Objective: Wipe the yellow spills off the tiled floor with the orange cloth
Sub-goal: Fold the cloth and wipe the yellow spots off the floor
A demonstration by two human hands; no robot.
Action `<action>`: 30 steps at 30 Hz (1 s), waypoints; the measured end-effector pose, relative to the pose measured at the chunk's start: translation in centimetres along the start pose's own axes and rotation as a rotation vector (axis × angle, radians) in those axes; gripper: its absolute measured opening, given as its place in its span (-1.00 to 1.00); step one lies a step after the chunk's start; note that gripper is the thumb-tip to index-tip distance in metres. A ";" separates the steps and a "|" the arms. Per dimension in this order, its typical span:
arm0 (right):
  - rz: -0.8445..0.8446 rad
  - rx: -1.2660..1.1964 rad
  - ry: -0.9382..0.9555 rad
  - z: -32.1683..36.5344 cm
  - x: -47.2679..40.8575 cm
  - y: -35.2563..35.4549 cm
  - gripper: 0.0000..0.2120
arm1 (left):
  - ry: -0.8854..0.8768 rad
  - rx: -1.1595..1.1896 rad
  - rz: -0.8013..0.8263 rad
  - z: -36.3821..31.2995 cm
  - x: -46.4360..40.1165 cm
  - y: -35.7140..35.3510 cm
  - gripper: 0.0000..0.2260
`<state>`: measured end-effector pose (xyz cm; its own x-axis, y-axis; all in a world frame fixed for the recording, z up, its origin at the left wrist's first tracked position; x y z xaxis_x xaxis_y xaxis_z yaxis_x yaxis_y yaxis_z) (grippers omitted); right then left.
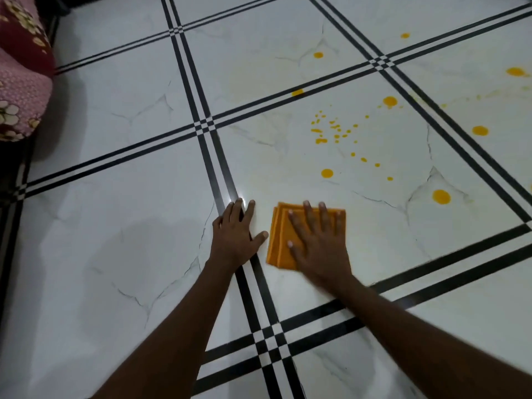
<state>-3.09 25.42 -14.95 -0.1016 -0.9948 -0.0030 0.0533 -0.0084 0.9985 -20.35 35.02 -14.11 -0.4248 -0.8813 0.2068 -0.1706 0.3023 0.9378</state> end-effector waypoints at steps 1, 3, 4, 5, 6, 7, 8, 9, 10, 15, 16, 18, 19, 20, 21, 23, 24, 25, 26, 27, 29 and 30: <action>0.020 0.017 0.013 -1.3 -2.5 -0.2 -0.34 | 0.005 0.001 0.004 0.0 -0.1 0.1 -0.25; 0.009 0.064 -0.140 -6.9 -4.8 -0.2 -0.35 | 0.015 0.001 0.025 -0.3 -0.2 0.1 -0.24; 0.001 0.068 -0.214 -9.2 -4.3 -0.1 -0.35 | 0.026 -0.022 0.049 -0.2 -0.2 0.1 -0.23; -0.017 0.062 -0.257 -10.4 -3.1 0.5 -0.35 | 0.035 -0.063 0.082 -0.5 -0.4 0.3 -0.21; -0.034 0.062 -0.291 -10.5 -1.4 1.0 -0.35 | 0.031 -0.111 0.123 -0.8 -0.8 0.8 -0.19; -0.046 0.071 -0.317 -9.9 0.4 1.3 -0.34 | 0.019 -0.146 0.162 -1.3 -1.8 1.4 -0.18; -0.050 0.077 -0.318 -8.6 2.1 1.4 -0.34 | 0.005 -0.171 0.193 -2.1 -2.9 2.0 -0.21; -0.055 0.062 -0.288 -6.9 3.0 1.3 -0.34 | -0.013 -0.195 0.206 -2.8 -4.0 2.8 -0.23; -0.059 0.034 -0.220 -5.3 2.7 1.1 -0.33 | -0.040 -0.216 0.203 -3.7 -5.1 3.5 -0.23; -0.044 0.073 -0.133 -10.7 -5.5 0.1 -0.33 | -0.041 -0.203 0.212 -5.0 -6.3 0.8 0.01; -0.064 0.083 -0.231 -13.7 -6.0 0.1 -0.33 | -0.026 -0.187 0.203 -4.9 -6.1 0.2 0.02; -0.118 0.045 -0.404 -15.6 -4.0 0.9 -0.34 | 0.001 -0.181 0.173 -5.1 -6.2 0.4 0.03; -0.130 0.031 -0.459 -14.4 -2.7 1.0 -0.33 | 0.005 -0.184 0.165 -5.1 -6.2 0.6 0.03; -0.122 0.029 -0.470 -12.5 -1.3 1.3 -0.32 | 0.007 -0.171 0.178 -5.8 -6.4 0.6 0.04; -0.114 0.017 -0.414 -10.1 -0.5 1.3 -0.30 | 0.019 -0.166 0.188 -6.2 -6.5 0.5 0.04; -0.051 -0.047 -0.145 -5.4 -1.7 0.8 -0.29 | 0.054 -0.164 0.202 -6.0 -6.2 0.7 0.04; -0.031 -0.033 -0.012 -4.4 -3.2 0.6 -0.30 | 0.059 -0.153 0.201 -6.0 -6.1 0.8 0.04; -0.003 -0.014 0.059 -5.0 -5.2 0.2 -0.32 | 0.051 -0.136 0.194 -5.7 -6.0 0.9 0.03; 0.010 -0.004 0.054 -7.0 -6.9 0.0 -0.32 | 0.039 -0.115 0.188 -5.6 -6.1 0.9 0.02; 0.001 0.012 -0.008 -10.4 -8.1 0.0 -0.32 | 0.022 -0.100 0.180 -5.7 -6.2 0.7 0.02; -0.004 0.033 -0.168 -17.5 -8.4 -0.5 -0.28 | 0.022 -0.104 0.167 -5.4 -6.2 0.8 0.02; 0.000 0.051 -0.238 -19.8 -7.0 -0.4 -0.28 | 0.025 -0.119 0.164 -5.3 -6.2 0.8 0.02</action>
<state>17.32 30.40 -16.41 -0.3332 -0.9428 0.0034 0.0039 0.0023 1.0000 -13.11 38.75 -13.19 -0.4158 -0.8331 0.3647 0.0058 0.3986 0.9171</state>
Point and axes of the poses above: each hand's wrist, its own x-axis away from the middle knuckle, its own y-axis out of the back of the hand, z = x × y, the point moved 9 cm from there along -x, towards the middle knuckle, and after that the axes turned 9 degrees about x, right-handed, at the moved point
